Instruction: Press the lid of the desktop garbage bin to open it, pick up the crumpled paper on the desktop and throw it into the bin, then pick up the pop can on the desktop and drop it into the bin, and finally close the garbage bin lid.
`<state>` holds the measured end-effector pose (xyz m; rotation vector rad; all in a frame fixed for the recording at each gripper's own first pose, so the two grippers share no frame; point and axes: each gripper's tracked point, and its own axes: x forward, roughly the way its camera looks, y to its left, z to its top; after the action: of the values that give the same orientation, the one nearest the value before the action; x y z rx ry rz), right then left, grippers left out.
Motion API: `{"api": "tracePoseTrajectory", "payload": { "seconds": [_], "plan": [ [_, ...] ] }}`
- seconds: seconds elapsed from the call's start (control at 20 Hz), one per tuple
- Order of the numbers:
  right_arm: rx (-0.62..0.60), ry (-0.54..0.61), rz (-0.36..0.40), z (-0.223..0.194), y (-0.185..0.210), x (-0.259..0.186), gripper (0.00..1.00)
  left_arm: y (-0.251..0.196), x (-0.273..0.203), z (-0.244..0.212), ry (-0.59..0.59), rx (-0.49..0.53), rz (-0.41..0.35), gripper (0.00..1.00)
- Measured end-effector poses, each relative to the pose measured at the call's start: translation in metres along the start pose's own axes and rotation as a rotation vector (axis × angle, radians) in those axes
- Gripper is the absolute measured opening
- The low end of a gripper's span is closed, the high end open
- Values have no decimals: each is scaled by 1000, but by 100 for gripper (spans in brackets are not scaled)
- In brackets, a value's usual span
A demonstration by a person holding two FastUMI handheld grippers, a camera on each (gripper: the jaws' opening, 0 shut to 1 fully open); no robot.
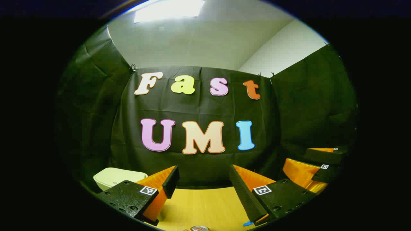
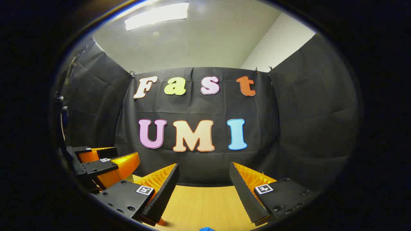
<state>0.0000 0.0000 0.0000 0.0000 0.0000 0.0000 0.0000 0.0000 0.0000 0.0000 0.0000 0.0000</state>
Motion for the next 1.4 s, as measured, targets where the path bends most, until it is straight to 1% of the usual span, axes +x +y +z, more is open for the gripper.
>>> {"api": "tracePoseTrajectory", "payload": {
  "seconds": [0.1,0.3,0.35,0.55,0.65,0.8,1.0,1.05,1.15,1.2,1.4],
  "plan": [
    [2,-1,12,0,3,1,98,11,2,-4,8,-7,35,92],
    [50,-18,52,7,13,7,98,34,4,-8,24,-1,103,92],
    [56,-17,66,7,16,9,98,37,6,-10,28,1,109,93],
    [49,-6,96,0,22,17,98,43,4,-16,56,-1,100,92],
    [57,15,111,-7,26,21,98,48,0,-15,53,3,109,92],
    [71,31,127,-12,30,25,98,53,-3,-9,33,36,132,93],
    [55,28,134,-11,32,28,98,50,-2,-4,15,64,130,93],
    [54,27,136,-11,32,29,100,51,-3,-4,15,64,130,92],
    [51,29,139,-12,32,29,100,50,-4,-3,15,68,127,92],
    [50,31,140,-13,33,29,98,49,-5,-3,15,69,126,92],
    [35,35,139,-16,32,27,98,47,-6,-6,25,62,119,93]
  ]
}}
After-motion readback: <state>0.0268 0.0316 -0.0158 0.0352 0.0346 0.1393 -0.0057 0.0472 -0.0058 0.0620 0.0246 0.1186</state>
